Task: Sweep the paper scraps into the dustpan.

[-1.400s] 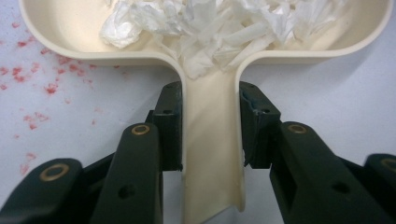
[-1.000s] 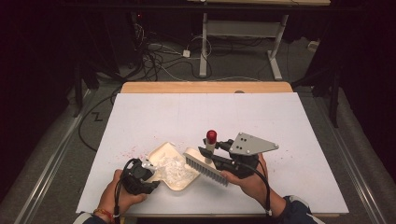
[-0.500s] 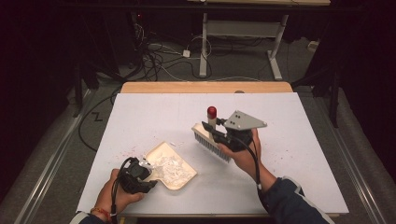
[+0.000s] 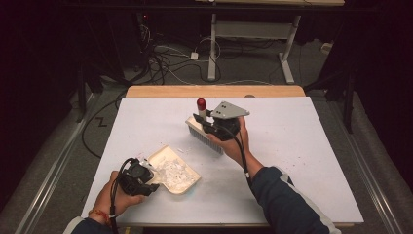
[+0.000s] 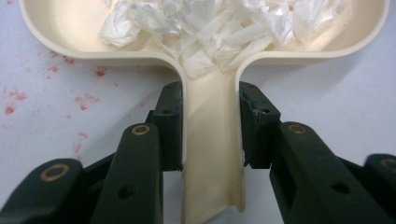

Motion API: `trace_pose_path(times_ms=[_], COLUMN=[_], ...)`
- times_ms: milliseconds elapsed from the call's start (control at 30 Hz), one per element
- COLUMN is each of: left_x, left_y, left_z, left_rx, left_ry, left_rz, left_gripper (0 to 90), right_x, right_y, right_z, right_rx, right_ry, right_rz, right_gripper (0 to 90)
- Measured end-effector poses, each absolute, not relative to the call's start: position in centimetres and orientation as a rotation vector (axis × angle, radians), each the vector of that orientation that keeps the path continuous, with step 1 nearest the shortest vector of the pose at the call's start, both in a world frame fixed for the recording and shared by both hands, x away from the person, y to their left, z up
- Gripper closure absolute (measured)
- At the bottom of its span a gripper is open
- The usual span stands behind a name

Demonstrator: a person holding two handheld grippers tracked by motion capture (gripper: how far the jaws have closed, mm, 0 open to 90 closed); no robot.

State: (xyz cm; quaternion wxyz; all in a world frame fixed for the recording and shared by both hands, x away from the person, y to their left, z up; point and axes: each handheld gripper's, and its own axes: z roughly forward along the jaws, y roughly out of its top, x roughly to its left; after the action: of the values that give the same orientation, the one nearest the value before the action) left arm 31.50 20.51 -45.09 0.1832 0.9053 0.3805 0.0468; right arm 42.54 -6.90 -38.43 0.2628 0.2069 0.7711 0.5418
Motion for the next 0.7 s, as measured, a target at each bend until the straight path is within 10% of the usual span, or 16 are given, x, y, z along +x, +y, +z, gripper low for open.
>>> trace_pose_path(times_ms=[700], left_x=[33.1], left_y=[21.2], left_z=[-45.0], left_rx=[2.592], left_ry=[1.114], left_rz=[0.119], left_gripper=[63.4], right_x=[37.0], right_y=[-5.3], right_z=[-38.8], right_rx=[0.239], right_ry=[2.341], right_rz=[1.611], right_gripper=[70.0])
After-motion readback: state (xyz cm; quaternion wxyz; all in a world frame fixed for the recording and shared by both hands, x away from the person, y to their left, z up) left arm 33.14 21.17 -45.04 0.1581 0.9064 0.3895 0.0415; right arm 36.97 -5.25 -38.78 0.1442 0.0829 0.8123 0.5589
